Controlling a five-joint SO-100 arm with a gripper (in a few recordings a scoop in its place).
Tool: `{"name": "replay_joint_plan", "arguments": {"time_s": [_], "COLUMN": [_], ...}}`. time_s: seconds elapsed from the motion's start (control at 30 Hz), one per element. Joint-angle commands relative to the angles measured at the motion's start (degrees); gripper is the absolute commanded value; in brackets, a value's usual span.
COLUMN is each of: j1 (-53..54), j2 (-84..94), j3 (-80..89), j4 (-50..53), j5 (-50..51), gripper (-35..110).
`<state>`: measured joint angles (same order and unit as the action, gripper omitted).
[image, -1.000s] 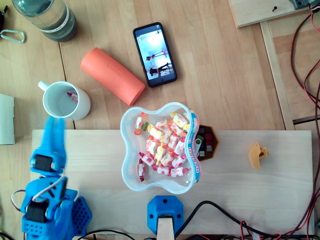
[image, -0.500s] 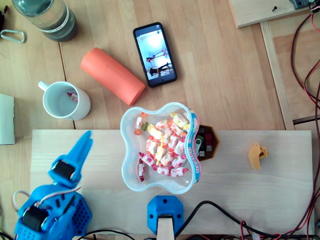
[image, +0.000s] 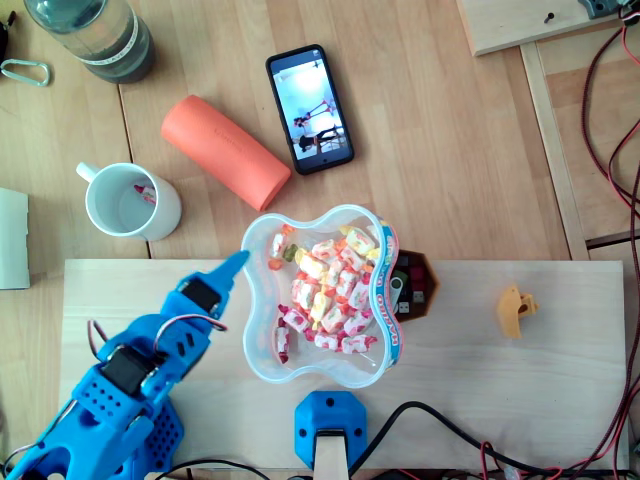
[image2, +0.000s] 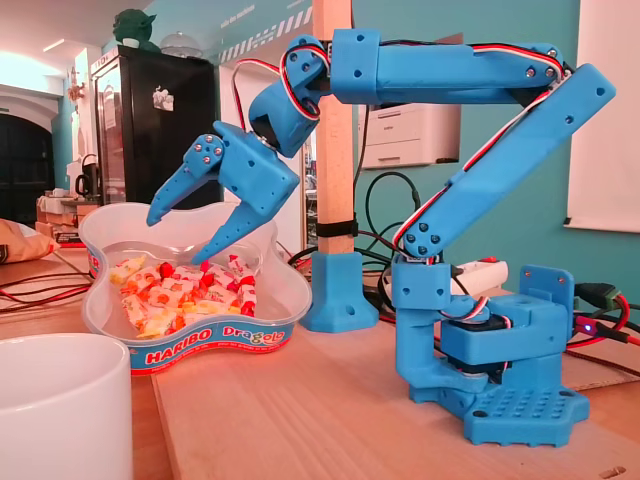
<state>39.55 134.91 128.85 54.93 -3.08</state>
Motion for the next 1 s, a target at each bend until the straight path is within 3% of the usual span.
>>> {"name": "replay_joint_plan", "arguments": {"time_s": [0.0, 0.97], "j1": [3.6, 6.6], "j2": [0.3, -0.8], "j3": [-2.4, 1.7], "j4": [0.7, -0.2], "j5": [-0.3, -2.8], "gripper": [27, 27]}}
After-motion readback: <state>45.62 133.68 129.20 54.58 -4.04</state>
